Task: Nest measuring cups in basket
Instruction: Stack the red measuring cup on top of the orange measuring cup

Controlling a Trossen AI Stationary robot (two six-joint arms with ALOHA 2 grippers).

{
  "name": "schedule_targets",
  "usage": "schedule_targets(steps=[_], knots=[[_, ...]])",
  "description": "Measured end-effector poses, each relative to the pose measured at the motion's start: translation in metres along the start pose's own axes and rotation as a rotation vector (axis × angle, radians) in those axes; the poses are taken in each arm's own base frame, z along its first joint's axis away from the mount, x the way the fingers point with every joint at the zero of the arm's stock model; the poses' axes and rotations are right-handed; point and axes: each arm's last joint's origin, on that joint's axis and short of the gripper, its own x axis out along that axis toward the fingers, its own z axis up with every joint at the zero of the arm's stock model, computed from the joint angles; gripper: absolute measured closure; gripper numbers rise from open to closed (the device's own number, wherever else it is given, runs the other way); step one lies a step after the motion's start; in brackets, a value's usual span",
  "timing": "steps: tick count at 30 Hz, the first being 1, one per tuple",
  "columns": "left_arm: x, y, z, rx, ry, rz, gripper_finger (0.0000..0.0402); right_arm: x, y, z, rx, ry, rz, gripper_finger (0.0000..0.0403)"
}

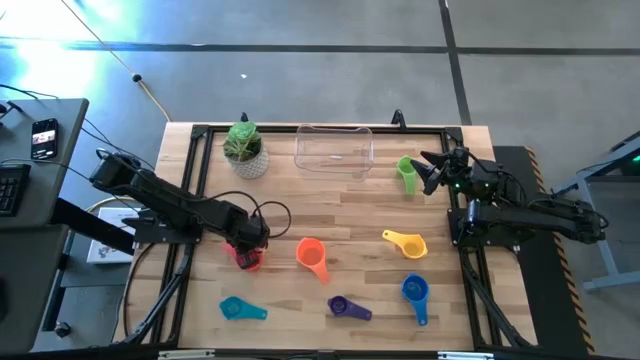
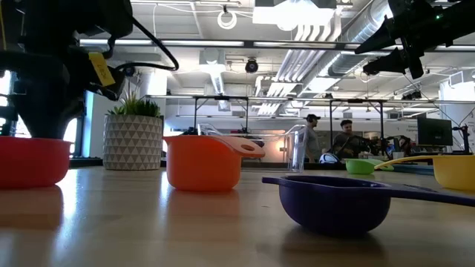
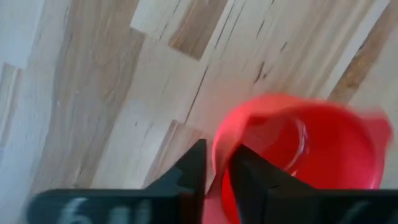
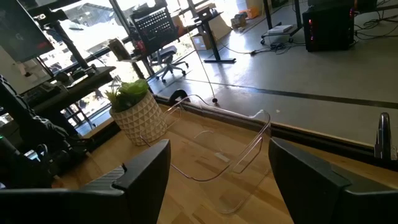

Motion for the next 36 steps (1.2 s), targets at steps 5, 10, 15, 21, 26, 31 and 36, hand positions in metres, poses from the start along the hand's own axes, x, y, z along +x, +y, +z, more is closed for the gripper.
schedule_targets(steps=[5,10,15,21,26,31,36], knots=[[0.0,-0.002,0.002,-0.106,-0.019,-0.019,0.0395,0.0,0.0,0.0,0.006,0.001,0.001,0.014],[-0.001,-0.004,0.004,-0.203,-0.041,-0.046,0.0395,0.0,0.0,0.0,0.051,0.003,0.007,0.014],[-0.012,-0.007,0.008,-0.251,-0.067,-0.078,0.0396,0.0,0.004,0.0,0.084,0.031,0.099,0.014],[-0.03,-0.014,0.016,-0.253,-0.116,-0.115,0.0398,-0.001,0.013,0.016,0.14,-0.091,0.234,0.014],[-0.042,-0.014,0.024,-0.254,-0.156,-0.106,0.0396,0.001,0.022,0.028,0.176,-0.197,0.349,0.014],[-0.056,-0.011,0.035,-0.227,-0.181,-0.107,0.0396,0.007,0.029,0.032,0.21,-0.223,0.412,0.014],[-0.072,-0.006,0.043,-0.196,-0.212,-0.092,0.0395,0.015,0.04,0.036,0.19,-0.197,0.44,0.014]])
